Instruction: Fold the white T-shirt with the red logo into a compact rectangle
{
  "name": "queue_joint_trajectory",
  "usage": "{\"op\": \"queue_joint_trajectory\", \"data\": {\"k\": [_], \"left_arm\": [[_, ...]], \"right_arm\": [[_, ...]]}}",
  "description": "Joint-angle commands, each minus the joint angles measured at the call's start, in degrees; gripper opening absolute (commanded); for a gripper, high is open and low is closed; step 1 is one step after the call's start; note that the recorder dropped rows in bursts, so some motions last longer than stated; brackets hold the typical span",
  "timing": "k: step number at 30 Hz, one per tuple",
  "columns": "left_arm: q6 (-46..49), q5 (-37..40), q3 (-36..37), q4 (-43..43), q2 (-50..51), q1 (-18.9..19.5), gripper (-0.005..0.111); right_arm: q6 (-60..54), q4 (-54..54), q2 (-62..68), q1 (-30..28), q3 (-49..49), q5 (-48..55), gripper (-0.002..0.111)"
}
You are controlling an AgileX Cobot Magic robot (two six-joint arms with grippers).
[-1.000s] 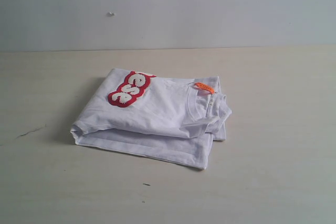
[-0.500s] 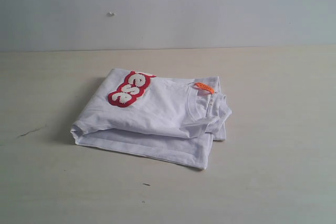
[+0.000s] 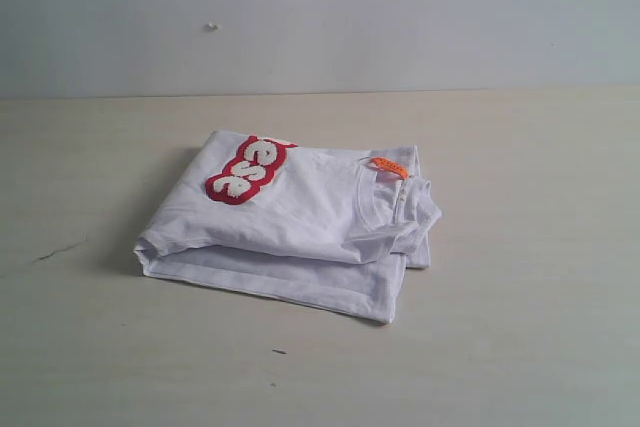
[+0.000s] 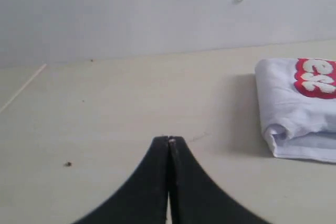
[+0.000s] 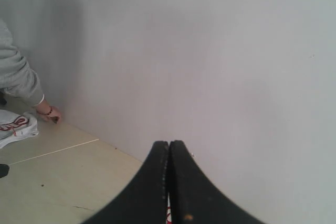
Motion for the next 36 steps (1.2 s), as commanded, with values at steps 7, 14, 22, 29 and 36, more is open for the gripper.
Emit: {"op": "queue_joint_trajectory", "data": {"k": [7, 14, 22, 29, 36], "left_arm": [[-14.46, -4.23, 0.14, -0.49, -0.28, -4.28, 0.000], [-23.87, -4.23, 0.14, -0.28, -0.28, -3.09, 0.000], [-18.70, 2.18, 0.14, 7.06, -0.28, -3.09, 0.000], [-13.48, 4.54, 0.14, 7.06, -0.28, -3.09, 0.000], [-13.48, 4.54, 0.14, 7.06, -0.28, -3.09, 0.000]], "right_arm": [[0.06, -0.12, -0.16, -0.02, 0.06, -0.18, 0.000], [0.06, -0.12, -0.16, -0.02, 0.06, -0.18, 0.000], [0.06, -0.01, -0.16, -0.02, 0.06, -0.18, 0.000], [0.06, -0.01, -0.16, -0.02, 0.06, -0.18, 0.000], [0.06, -0.01, -0.16, -0.02, 0.06, -0.18, 0.000]]}}
